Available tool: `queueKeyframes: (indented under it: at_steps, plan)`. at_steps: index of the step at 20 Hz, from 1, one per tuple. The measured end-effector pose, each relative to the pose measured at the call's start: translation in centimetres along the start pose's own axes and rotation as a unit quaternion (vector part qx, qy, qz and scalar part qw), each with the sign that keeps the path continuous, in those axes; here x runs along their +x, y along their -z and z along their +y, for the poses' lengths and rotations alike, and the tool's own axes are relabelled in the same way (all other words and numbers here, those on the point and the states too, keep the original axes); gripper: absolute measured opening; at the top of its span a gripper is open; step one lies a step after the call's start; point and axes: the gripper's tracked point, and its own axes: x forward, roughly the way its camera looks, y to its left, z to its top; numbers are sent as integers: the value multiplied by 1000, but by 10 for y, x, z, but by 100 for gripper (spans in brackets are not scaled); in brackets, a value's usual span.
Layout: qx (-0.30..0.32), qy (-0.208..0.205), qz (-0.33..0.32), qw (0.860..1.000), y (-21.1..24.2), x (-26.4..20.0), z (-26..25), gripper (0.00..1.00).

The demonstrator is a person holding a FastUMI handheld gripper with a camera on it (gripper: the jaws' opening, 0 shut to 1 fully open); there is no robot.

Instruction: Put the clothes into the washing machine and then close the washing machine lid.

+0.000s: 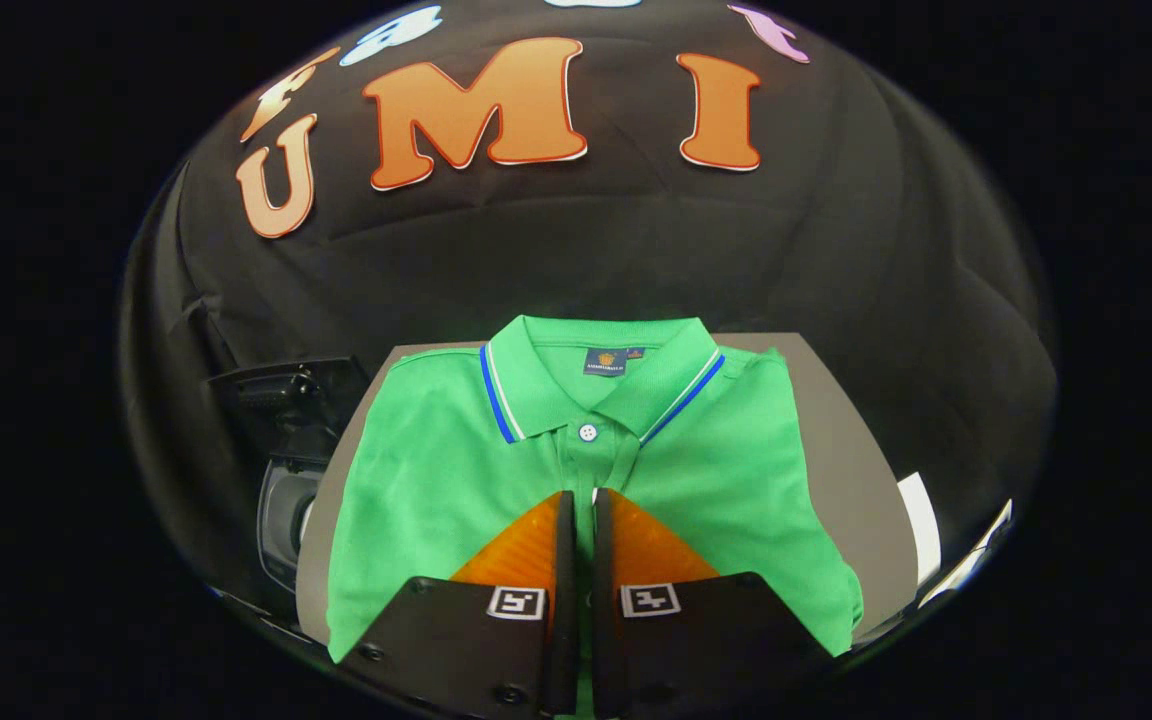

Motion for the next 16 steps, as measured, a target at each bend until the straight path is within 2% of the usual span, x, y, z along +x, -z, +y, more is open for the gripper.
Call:
queueKeyframes:
  at_steps: [2, 3, 6, 10, 16]
  plan:
    - [26, 4, 1, 1000, -2, -1, 3, 14]
    - [25, 2, -7, 1000, -3, -1, 4, 9]
    - [22, -11, -19, 1000, -5, -5, 2, 9]
    - [33, -20, -102, 994, -33, -31, 10, 9]
    - [38, -37, -163, 985, -45, -77, 25, 8]
